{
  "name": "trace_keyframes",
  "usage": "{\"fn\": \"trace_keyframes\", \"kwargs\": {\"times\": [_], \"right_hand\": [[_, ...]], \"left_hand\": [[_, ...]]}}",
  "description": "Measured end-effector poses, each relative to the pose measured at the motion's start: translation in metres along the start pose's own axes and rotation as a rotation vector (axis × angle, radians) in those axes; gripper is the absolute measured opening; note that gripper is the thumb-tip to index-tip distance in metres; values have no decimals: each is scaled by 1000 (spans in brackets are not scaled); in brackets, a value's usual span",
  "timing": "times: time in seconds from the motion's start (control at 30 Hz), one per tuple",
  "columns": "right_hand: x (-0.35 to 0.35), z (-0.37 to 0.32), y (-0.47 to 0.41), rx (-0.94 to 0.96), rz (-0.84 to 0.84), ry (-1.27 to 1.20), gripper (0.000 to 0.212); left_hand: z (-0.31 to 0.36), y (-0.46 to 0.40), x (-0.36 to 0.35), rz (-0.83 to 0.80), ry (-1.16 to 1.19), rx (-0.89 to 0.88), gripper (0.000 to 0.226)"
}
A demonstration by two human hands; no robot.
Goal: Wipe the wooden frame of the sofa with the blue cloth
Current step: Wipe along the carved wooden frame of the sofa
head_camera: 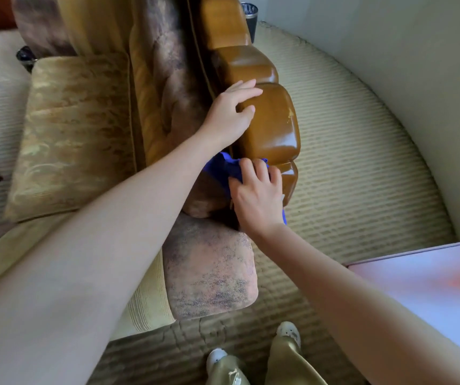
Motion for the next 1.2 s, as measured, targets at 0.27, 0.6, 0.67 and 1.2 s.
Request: {"fn": "trace_keyframes", "kwargs": {"times": [0.27,0.6,0.67,1.2], "right_hand": [[-44,-31,-5,514,-193,241,40],[-81,-28,42,806,-675,427,31],[-52,-26,21,790,-532,376,29],[-132,-34,71,778,-682,536,37]], "left_hand": [[-60,42,22,296,59,263,42],[-73,65,12,237,-82,387,36],[-71,65,17,275,-71,407,36],[-93,98,19,242,-74,417,34]]}}
Point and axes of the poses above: each hand's wrist, its own y-axis away from the middle knuckle, its own x-axis out of the back of the hand, z = x × y, the point moved 9 cm from there along -y, towards the middle knuckle, and after that the axes turned 8 degrees about -y, right-handed, at the moved point
